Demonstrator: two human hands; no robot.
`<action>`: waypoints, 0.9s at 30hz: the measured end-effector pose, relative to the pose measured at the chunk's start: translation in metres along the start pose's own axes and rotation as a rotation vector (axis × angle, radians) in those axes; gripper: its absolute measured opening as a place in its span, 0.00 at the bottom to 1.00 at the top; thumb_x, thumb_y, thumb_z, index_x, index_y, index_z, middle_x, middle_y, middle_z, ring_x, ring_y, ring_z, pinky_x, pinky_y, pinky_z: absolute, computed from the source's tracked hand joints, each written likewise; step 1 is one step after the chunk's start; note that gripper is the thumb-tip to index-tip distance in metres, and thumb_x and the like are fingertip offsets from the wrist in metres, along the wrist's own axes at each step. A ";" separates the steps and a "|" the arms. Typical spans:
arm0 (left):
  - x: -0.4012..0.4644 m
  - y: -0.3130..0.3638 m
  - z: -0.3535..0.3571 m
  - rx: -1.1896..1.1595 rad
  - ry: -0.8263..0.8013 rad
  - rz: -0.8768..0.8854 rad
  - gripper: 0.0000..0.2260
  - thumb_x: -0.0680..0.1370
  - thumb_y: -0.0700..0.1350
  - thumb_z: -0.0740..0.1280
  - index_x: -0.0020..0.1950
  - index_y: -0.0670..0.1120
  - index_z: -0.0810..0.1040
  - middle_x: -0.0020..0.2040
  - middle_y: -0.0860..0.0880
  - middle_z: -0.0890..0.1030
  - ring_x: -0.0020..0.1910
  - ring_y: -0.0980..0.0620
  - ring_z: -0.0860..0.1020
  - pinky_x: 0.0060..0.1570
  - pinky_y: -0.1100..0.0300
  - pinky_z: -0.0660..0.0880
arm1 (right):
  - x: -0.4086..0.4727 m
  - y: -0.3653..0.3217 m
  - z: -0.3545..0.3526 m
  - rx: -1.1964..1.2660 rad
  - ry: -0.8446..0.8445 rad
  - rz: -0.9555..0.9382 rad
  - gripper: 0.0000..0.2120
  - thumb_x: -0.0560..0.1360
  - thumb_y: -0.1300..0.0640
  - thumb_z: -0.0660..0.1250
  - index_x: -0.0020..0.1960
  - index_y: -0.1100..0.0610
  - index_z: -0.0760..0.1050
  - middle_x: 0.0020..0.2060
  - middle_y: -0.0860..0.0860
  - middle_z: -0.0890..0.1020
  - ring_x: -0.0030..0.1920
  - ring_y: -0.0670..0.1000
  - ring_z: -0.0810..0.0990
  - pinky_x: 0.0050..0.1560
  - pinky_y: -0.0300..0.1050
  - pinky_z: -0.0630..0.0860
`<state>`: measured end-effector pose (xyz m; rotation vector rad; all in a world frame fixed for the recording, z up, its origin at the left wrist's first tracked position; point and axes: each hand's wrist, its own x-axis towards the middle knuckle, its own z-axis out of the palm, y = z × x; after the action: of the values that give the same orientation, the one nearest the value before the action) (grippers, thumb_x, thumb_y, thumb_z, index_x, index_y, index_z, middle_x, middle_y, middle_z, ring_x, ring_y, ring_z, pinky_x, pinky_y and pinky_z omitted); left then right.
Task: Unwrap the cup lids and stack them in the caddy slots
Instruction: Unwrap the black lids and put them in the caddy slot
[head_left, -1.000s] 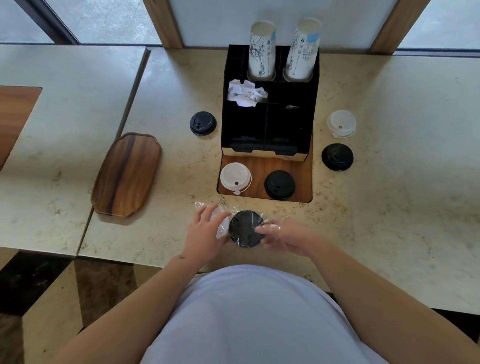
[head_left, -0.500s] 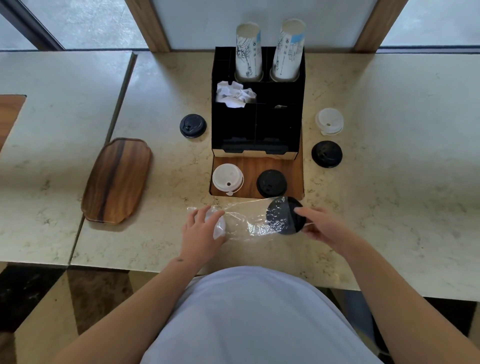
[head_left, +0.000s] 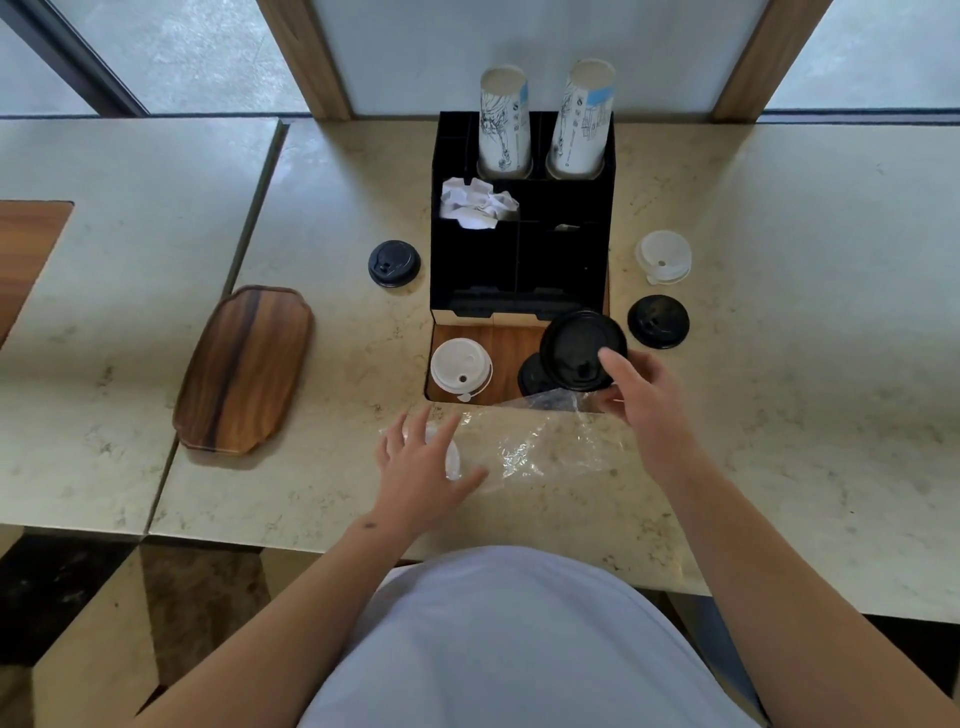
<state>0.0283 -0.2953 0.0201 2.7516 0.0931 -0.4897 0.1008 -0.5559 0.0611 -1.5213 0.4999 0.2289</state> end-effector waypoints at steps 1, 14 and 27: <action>0.002 0.009 -0.007 -0.087 0.016 0.032 0.36 0.75 0.69 0.64 0.79 0.57 0.60 0.80 0.49 0.60 0.79 0.43 0.55 0.75 0.43 0.56 | -0.002 0.001 0.005 0.012 -0.045 0.014 0.19 0.73 0.43 0.71 0.59 0.52 0.79 0.44 0.49 0.87 0.40 0.47 0.85 0.47 0.45 0.83; 0.031 0.082 -0.083 -1.440 -0.153 -0.276 0.20 0.76 0.57 0.72 0.63 0.47 0.77 0.54 0.45 0.85 0.51 0.46 0.86 0.48 0.51 0.83 | -0.025 0.001 0.069 -0.768 0.009 -0.679 0.25 0.73 0.48 0.73 0.67 0.56 0.74 0.52 0.49 0.77 0.47 0.46 0.78 0.45 0.36 0.75; 0.080 0.050 -0.092 -1.843 -0.095 -0.520 0.21 0.77 0.41 0.71 0.68 0.36 0.72 0.64 0.37 0.80 0.59 0.40 0.82 0.46 0.50 0.82 | 0.008 -0.026 0.089 -0.488 -0.041 -0.460 0.12 0.78 0.55 0.67 0.61 0.53 0.77 0.54 0.47 0.77 0.50 0.41 0.79 0.52 0.37 0.78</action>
<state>0.1396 -0.3102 0.0891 0.8663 0.7711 -0.3200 0.1345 -0.4709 0.0788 -2.0555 0.0462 0.0189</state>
